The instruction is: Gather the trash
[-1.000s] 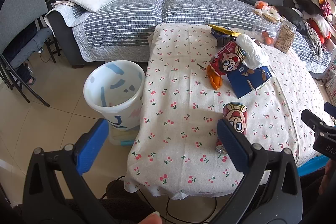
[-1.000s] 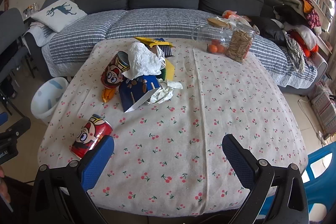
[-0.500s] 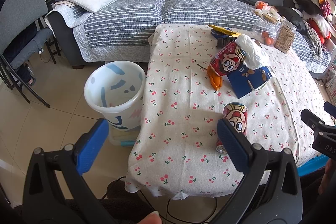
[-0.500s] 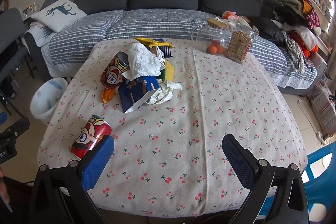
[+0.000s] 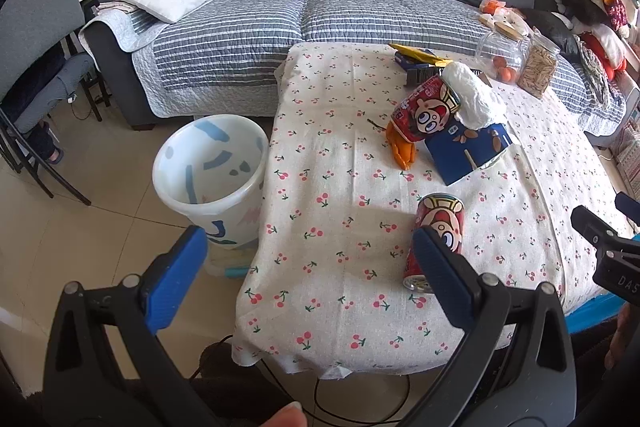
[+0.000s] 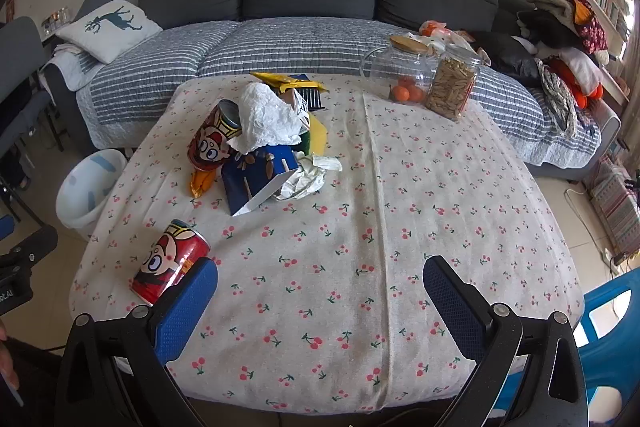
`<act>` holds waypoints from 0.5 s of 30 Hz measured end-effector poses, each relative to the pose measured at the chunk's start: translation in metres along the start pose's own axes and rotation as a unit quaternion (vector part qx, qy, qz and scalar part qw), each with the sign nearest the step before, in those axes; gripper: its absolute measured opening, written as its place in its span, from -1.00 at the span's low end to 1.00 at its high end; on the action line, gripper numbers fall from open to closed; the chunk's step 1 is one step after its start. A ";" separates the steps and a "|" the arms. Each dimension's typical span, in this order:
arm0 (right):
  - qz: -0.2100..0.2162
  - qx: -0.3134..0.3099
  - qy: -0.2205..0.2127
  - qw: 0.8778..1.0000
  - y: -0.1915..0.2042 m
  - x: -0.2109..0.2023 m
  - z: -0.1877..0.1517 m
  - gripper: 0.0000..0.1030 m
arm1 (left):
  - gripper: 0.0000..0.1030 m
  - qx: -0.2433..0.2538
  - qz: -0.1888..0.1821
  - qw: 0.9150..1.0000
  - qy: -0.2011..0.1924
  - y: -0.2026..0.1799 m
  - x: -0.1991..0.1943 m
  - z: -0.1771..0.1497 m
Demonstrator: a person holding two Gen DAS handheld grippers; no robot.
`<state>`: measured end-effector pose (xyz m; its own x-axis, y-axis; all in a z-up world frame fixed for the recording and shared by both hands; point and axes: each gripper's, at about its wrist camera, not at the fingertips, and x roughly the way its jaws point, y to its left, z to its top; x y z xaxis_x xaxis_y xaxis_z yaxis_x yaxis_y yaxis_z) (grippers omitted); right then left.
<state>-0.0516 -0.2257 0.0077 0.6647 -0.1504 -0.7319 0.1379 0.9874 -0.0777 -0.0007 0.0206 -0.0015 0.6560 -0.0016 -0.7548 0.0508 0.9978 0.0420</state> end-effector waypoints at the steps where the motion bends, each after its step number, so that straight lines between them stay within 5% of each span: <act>1: -0.001 0.001 0.000 1.000 -0.001 0.000 0.000 1.00 | 0.98 0.002 -0.001 1.000 0.000 -0.001 0.000 0.000; 10: -0.003 0.004 -0.001 1.000 -0.004 -0.001 0.000 1.00 | 0.98 0.016 -0.011 1.000 0.007 -0.011 0.005 0.000; 15: 0.010 -0.001 0.012 1.000 -0.004 0.001 0.001 1.00 | 0.98 0.027 -0.054 0.997 0.042 -0.019 0.017 0.003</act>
<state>-0.0511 -0.2301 0.0082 0.6494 -0.1298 -0.7493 0.1232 0.9903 -0.0648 0.0122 0.0011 -0.0132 0.5787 -0.1004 -0.8093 0.1593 0.9872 -0.0086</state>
